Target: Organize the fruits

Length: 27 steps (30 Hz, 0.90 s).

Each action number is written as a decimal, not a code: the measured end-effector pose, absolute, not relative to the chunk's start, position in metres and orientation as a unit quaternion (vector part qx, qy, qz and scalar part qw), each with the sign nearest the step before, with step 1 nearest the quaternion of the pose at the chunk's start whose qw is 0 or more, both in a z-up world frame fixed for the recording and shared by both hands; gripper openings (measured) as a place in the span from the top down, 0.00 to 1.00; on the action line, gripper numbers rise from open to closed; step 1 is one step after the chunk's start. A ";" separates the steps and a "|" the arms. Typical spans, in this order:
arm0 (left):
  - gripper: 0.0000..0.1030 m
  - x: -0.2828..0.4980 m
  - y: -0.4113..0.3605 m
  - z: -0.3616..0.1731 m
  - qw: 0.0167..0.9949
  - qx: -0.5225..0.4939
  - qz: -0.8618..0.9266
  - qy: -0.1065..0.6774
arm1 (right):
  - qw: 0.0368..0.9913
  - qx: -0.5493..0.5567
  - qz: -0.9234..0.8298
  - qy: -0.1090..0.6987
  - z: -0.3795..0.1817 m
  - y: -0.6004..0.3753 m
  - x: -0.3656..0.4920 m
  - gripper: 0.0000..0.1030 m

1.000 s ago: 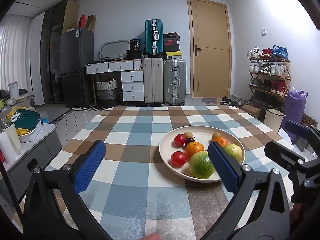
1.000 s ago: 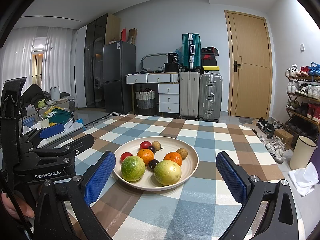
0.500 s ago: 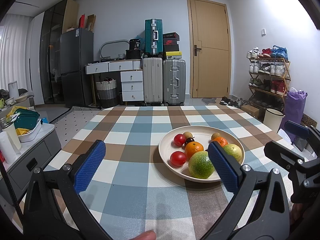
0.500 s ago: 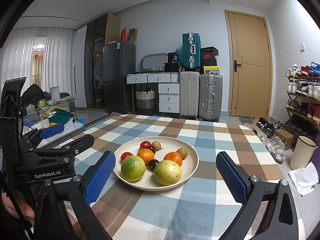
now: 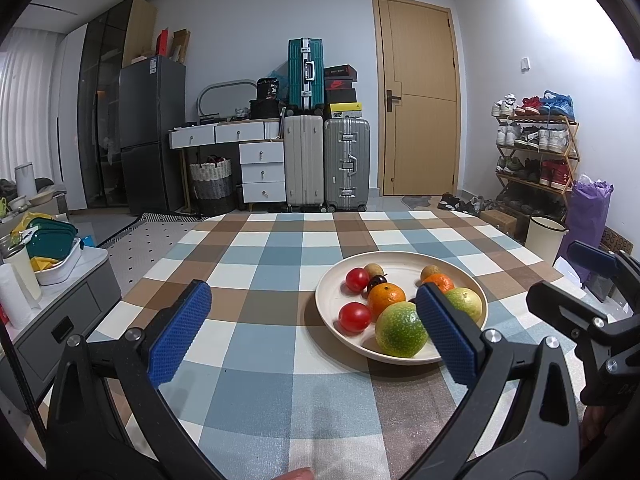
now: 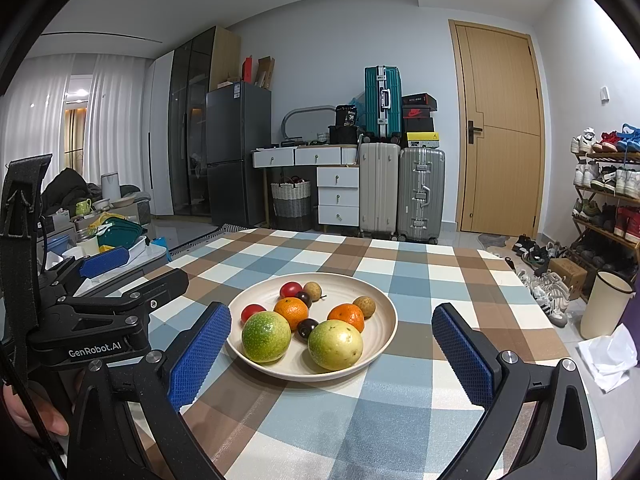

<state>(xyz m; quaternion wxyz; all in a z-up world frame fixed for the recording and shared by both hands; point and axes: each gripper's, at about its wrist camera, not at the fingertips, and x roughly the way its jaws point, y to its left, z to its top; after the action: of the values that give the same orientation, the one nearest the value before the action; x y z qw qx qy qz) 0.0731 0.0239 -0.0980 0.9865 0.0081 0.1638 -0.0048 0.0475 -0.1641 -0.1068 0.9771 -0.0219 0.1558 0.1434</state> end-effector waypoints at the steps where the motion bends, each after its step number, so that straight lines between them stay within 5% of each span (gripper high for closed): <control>1: 0.01 0.073 0.023 -0.098 0.986 0.008 -0.005 0.164 | 0.977 -0.022 0.143 0.156 -0.107 -0.164 0.048 0.01; 27: 0.01 0.073 0.023 -0.098 0.986 0.008 -0.005 0.164 | 0.977 -0.022 0.143 0.156 -0.107 -0.166 0.048 0.01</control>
<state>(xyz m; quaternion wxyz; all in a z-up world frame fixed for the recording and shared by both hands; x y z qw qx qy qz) 0.0727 0.0234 -0.0979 0.9865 0.0077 0.1636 -0.0048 0.0483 -0.1661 -0.1069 0.9771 -0.0217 0.1558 0.1435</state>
